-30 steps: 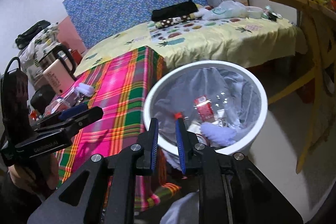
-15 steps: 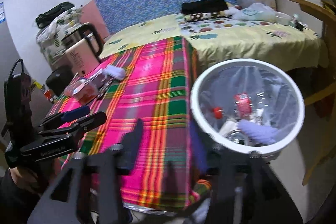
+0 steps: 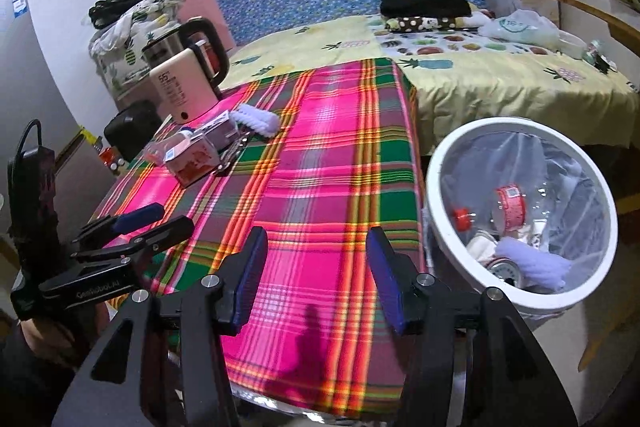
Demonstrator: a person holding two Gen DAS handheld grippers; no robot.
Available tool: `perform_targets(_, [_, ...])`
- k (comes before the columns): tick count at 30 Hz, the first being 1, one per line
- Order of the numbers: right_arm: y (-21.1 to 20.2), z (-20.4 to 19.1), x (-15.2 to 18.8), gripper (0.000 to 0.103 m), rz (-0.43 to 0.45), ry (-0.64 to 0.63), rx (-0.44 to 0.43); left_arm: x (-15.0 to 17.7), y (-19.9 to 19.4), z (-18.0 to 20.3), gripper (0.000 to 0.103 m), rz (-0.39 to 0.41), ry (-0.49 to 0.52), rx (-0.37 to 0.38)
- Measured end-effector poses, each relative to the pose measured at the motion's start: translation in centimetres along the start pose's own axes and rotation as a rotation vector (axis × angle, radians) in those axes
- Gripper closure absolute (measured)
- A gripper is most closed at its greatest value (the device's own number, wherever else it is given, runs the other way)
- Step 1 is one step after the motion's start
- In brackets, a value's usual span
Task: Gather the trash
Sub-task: 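Move both tools back over the table toward the pink juice carton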
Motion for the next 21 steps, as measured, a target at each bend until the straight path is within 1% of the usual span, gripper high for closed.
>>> perform_targets(2, [0.4, -0.5, 0.1, 0.05, -0.009, -0.005, -0.008, 0.0, -0.1, -0.6, 0.031, 0.002, -0.005, -0.004])
perform_targets(4, [0.6, -1.0, 0.1, 0.05, -0.016, -0.013, -0.013, -0.1, -0.1, -1.3, 0.034, 0.009, -0.007, -0.017])
perform_targets(12, [2.0, -2.5, 0.4, 0.05, -0.049, -0.045, -0.032, -1.1, 0.2, -4.6, 0.034, 0.022, -0.018, -0.068])
perform_targets(21, [3.8, -3.7, 0.1, 0.05, -0.081, -0.055, -0.069, -3.4, 2.1, -8.8, 0.034, 0.043, -0.006, -0.128])
Point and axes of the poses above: each gripper's, at about its wrist camera, not at the fingertips, and y roughly the way its jaws point, z to its right, x to its underside, the point moved 10 cm from there along y, roughly the way its jaws point, and after that the axes turned 13 degrees about z, right-handed, at the moved point
